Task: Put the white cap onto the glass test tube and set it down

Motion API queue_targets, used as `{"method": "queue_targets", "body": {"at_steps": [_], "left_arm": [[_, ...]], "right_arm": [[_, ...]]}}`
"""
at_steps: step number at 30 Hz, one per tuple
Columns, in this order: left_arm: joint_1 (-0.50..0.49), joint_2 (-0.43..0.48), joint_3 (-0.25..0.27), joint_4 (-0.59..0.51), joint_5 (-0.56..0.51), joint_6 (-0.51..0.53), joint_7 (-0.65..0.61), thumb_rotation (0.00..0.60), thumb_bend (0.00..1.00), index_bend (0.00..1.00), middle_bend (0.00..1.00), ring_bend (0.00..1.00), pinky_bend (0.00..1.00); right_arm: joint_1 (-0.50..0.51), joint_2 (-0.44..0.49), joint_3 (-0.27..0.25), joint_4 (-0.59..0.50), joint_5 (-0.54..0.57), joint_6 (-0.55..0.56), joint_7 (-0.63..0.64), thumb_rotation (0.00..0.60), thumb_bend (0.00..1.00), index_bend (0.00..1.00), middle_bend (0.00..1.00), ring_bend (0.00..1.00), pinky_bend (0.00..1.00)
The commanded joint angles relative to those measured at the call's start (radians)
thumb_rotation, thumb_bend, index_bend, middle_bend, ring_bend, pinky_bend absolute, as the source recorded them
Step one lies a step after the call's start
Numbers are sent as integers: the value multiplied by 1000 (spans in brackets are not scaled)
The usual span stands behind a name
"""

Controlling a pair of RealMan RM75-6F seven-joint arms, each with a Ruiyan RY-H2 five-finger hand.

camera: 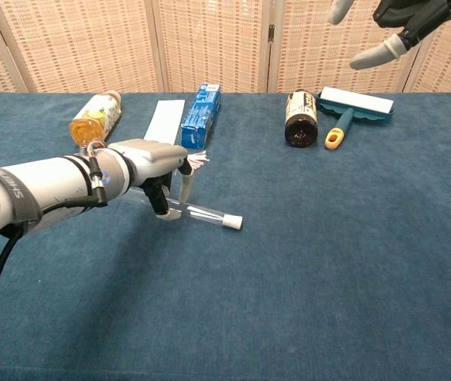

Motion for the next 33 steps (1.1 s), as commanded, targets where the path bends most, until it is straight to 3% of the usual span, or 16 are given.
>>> {"method": "queue_targets", "body": {"at_steps": [1, 8, 13, 15, 19, 22, 24, 27, 30, 33], "left_arm": [[-1, 12, -1, -18, -17, -3, 10, 600, 369, 431, 1000, 1000, 1000], [5, 88, -2, -132, -74, 33, 42, 600, 282, 285, 1000, 1000, 1000], [76, 235, -15, -315, -19, 131, -29, 600, 274, 246, 1000, 1000, 1000], [120, 302, -16, -383, 34, 179, -77, 600, 274, 254, 1000, 1000, 1000], [212, 413, -6, -466, 165, 264, -183, 600, 274, 293, 975, 1000, 1000], [287, 486, 21, -491, 275, 308, -270, 600, 275, 324, 878, 952, 1000], [331, 517, 45, -486, 343, 337, -312, 600, 275, 332, 803, 865, 975], [403, 550, 91, -460, 447, 389, -368, 600, 275, 335, 721, 748, 849], [478, 574, 131, -425, 535, 437, -435, 600, 274, 334, 638, 659, 742], [544, 588, 156, -387, 601, 494, -485, 600, 274, 331, 562, 573, 639]], "right_arm": [[0, 1, 1, -1, 0, 0, -1, 600, 66, 416, 1000, 1000, 1000], [-10, 25, -2, -12, 8, -1, -22, 600, 66, 416, 1000, 1000, 1000], [-44, 84, -20, -25, 22, 7, -58, 600, 75, 416, 1000, 1000, 1000], [-62, 111, -32, -31, 26, 10, -74, 600, 113, 416, 1000, 1000, 1000], [-99, 155, -68, -40, 30, 13, -121, 600, 290, 427, 961, 997, 1000], [-133, 181, -101, -43, 37, 23, -179, 600, 381, 446, 827, 902, 993], [-156, 186, -117, -39, 36, 48, -213, 600, 394, 446, 705, 759, 911], [-202, 174, -137, -19, 19, 113, -252, 600, 411, 446, 595, 619, 777], [-261, 145, -158, 22, -17, 204, -279, 600, 427, 446, 528, 539, 702], [-318, 109, -183, 72, -50, 283, -294, 600, 425, 444, 502, 521, 693]]}}
